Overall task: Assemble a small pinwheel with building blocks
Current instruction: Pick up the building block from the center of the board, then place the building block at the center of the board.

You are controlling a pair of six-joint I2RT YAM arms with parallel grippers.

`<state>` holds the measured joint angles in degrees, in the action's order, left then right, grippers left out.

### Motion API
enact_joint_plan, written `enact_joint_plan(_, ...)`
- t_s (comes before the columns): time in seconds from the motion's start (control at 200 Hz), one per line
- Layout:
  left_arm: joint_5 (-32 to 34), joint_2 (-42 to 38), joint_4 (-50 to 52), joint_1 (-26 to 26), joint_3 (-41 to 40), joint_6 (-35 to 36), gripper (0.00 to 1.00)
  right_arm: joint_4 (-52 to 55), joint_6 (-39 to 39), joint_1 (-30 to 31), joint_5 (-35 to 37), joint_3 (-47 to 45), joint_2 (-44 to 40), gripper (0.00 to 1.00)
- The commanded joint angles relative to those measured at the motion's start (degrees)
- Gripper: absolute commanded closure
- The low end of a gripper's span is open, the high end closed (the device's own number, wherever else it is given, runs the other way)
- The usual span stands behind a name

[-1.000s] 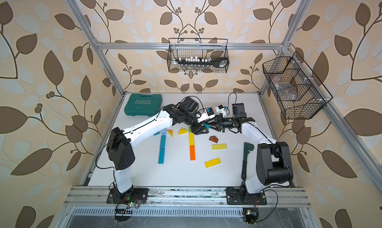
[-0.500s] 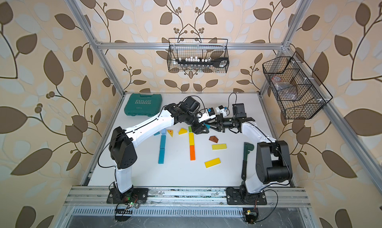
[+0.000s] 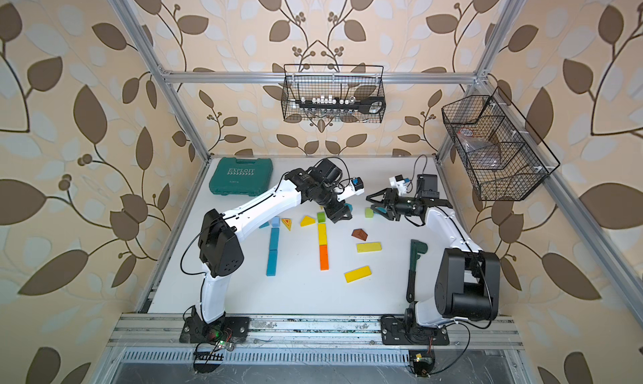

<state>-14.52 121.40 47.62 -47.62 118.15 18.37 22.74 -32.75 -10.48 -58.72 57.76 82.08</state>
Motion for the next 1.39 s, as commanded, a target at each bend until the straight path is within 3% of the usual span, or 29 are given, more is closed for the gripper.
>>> enact_joint_plan(0.0,6.0,5.8,3.1,0.2,11.0,-2.6,0.65,5.0,5.0,-1.7,11.1,-1.1,-6.3,0.42)
enact_joint_plan(0.115,9.2,13.2,4.4,0.2,21.2,-3.7,0.66,5.1,6.7,-1.7,19.3,-2.6,-11.3,0.4)
enact_joint_plan(0.19,9.4,16.1,3.9,0.6,24.3,-4.0,0.66,4.2,6.9,-1.8,20.3,-3.6,-13.1,0.39)
enact_joint_plan(0.425,12.6,19.8,-2.5,3.0,24.3,-12.9,0.66,6.0,7.7,-1.7,16.6,-5.1,-15.3,0.39)
enact_joint_plan(0.5,11.6,19.5,-3.5,3.0,23.1,-16.2,0.68,6.2,8.0,-1.7,17.5,-6.1,-16.5,0.45)
enact_joint_plan(0.63,11.6,17.0,-6.2,2.3,17.9,-20.3,0.65,7.0,8.1,-0.5,20.4,-6.5,-17.4,0.45)
enact_joint_plan(0.865,14.7,14.4,3.6,-1.8,18.3,-31.6,0.71,9.2,7.3,-0.3,22.1,-6.6,-17.9,0.44)
enact_joint_plan(0.94,17.1,10.2,5.4,-3.8,13.6,-37.5,0.71,9.6,7.1,0.1,23.1,-7.0,-18.8,0.44)
enact_joint_plan(1.1,20.0,1.0,0.5,-9.7,-5.7,-46.5,0.68,12.2,6.6,0.5,25.3,-7.6,-19.6,0.44)
enact_joint_plan(1.24,22.8,-0.2,-0.5,-13.5,-13.9,-52.6,0.71,14.0,6.5,1.9,26.6,-7.5,-21.0,0.43)
enact_joint_plan(1.39,22.2,-0.1,-4.4,-15.0,-18.5,-52.8,0.69,13.7,5.1,3.5,28.4,-8.2,-23.0,0.43)
